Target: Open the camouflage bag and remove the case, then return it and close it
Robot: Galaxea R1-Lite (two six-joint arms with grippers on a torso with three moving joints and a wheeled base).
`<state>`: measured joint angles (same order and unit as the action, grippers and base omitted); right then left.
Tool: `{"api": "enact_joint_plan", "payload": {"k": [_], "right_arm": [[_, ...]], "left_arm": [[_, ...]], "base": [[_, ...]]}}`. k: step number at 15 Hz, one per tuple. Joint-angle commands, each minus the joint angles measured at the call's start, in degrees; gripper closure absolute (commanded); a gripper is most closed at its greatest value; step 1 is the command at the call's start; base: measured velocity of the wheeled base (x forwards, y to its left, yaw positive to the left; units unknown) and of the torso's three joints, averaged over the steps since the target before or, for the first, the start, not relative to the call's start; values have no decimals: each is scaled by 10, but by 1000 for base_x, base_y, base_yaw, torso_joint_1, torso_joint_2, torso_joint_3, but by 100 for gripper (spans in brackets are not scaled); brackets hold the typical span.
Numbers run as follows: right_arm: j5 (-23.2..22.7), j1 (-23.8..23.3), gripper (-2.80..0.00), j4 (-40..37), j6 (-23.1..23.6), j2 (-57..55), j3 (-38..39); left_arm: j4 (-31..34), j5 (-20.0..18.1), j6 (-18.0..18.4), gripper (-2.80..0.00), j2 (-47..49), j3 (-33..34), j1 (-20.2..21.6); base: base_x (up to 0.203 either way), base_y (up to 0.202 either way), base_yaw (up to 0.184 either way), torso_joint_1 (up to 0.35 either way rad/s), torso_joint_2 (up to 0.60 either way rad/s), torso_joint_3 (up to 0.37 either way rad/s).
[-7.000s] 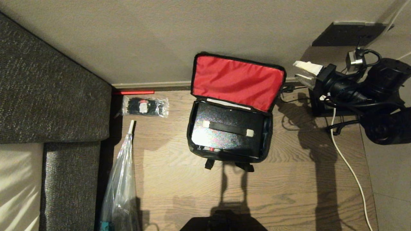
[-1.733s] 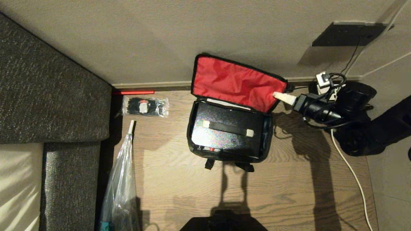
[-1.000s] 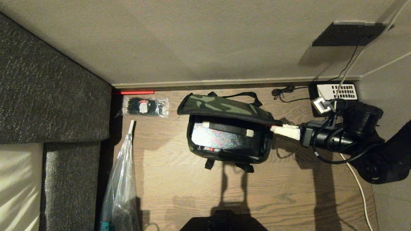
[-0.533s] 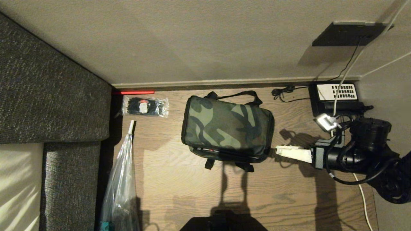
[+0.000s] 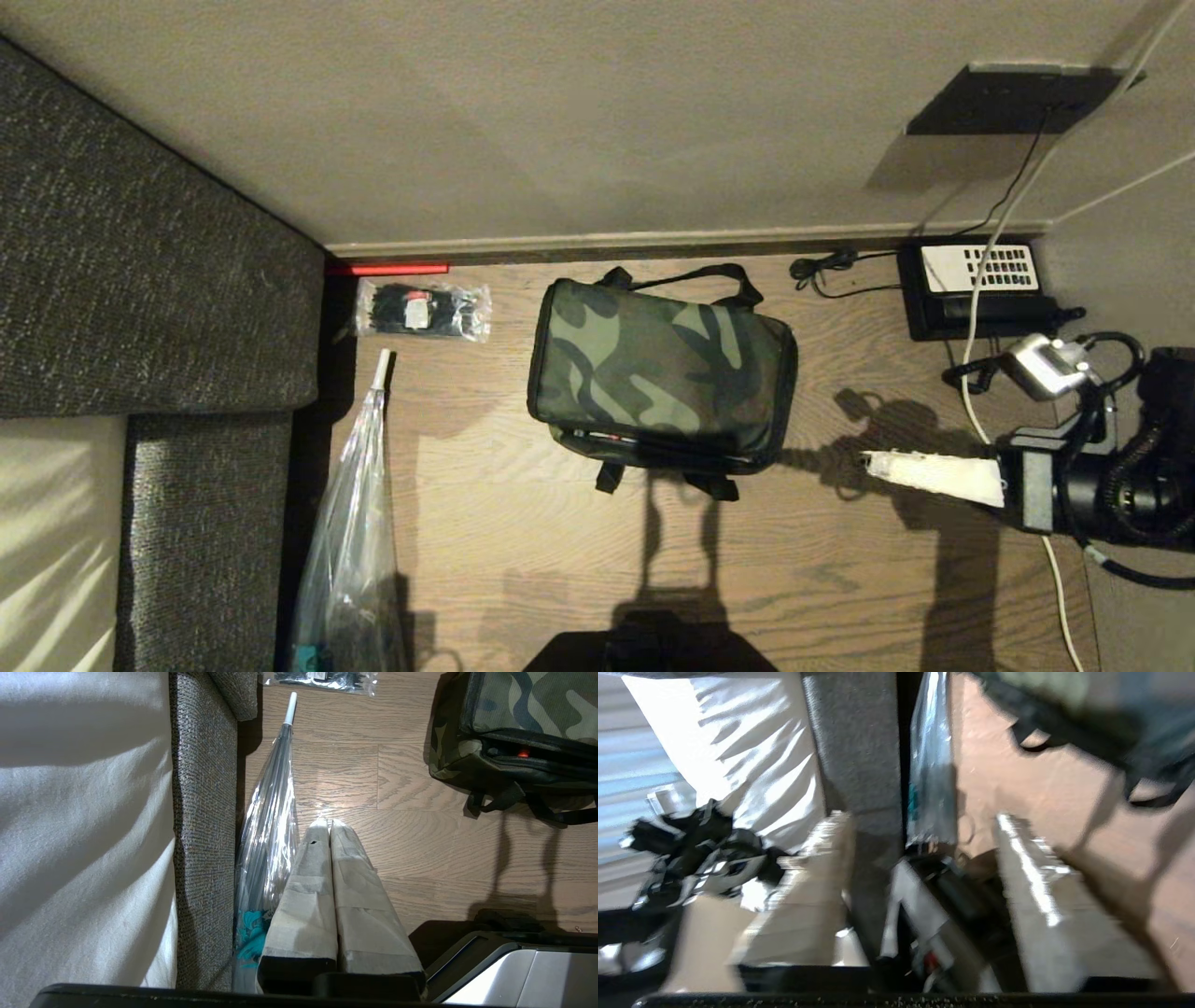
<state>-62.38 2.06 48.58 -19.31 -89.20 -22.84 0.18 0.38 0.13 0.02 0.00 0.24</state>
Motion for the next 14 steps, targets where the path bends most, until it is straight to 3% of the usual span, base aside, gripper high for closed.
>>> {"api": "enact_joint_plan", "payload": {"k": [1,3,7,8,10,12,14], "right_arm": [[0,-2,0,-67,1,152,29],[25,-2,0,-141,4,263,46],[178,1,0,-417,35,472,13],[208,1,0,-507,64,529,5],[307,1,0,-674,169,634,3],[422,0,0,-735,238,720,31],[468,0,0,-704,257,753,103]], "left_arm": [[0,1,0,0,-1,2,0],[0,0,0,0,-1,2,1],[0,1,0,0,-1,2,1],[0,1,0,0,-1,2,0],[0,0,0,0,-1,2,0],[0,1,0,0,-1,2,0],[0,0,0,0,-1,2,0]], "base": [[0,0,0,0,0,0],[0,0,0,0,0,0],[0,0,0,0,0,0],[0,0,0,0,0,0],[0,0,0,0,0,0],[0,0,0,0,0,0],[0,0,0,0,0,0]]}}
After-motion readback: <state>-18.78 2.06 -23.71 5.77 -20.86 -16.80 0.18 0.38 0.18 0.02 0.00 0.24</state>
